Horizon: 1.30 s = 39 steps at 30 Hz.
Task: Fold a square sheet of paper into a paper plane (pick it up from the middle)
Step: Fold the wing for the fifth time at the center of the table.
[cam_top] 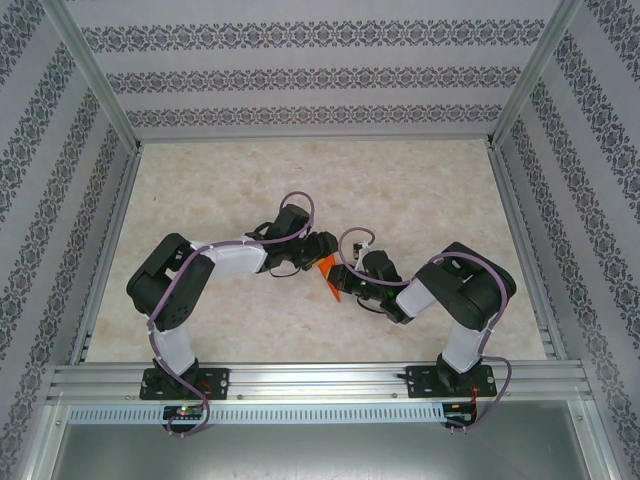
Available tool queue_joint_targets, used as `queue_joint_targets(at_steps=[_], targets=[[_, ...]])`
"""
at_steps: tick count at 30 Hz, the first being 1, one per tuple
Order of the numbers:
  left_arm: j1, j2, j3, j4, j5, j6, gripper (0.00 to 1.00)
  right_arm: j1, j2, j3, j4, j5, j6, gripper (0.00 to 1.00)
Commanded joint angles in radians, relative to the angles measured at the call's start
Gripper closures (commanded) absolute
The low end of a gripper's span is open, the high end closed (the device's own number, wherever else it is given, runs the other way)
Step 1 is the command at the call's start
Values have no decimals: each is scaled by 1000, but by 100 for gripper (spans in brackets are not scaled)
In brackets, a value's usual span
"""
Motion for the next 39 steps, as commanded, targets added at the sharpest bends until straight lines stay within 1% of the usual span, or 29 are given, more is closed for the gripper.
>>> queue_joint_targets(at_steps=[1,8,12,17,22,25,28,30,31,33,35,39], targets=[[-8,17,-13,112,16,-23,43,-10,15,-2,-94,-6,17,96],[-7,61,1,102,13,4,43,-10,-6,-9,-114,13,34,91],[-6,96,10,102,21,10,43,-11,-44,1,-171,9,24,85],[-6,96,12,85,13,25,43,-7,-137,5,-312,32,-4,78],[-6,94,23,70,13,38,43,-1,-221,29,-496,47,-55,76],[-7,94,23,73,17,38,43,0,-234,43,-564,36,-82,79],[-6,90,23,80,23,34,43,2,-234,46,-580,33,-78,85],[-6,82,25,77,24,34,43,0,-229,60,-623,39,-82,90],[-7,79,27,74,22,34,43,0,-227,59,-625,40,-81,91],[-7,72,29,67,20,36,43,-2,-224,50,-607,31,-73,96],[-6,68,33,70,26,35,42,-3,-225,49,-606,19,-70,96],[-8,42,37,103,54,50,38,-8,-233,39,-611,32,-60,98]])
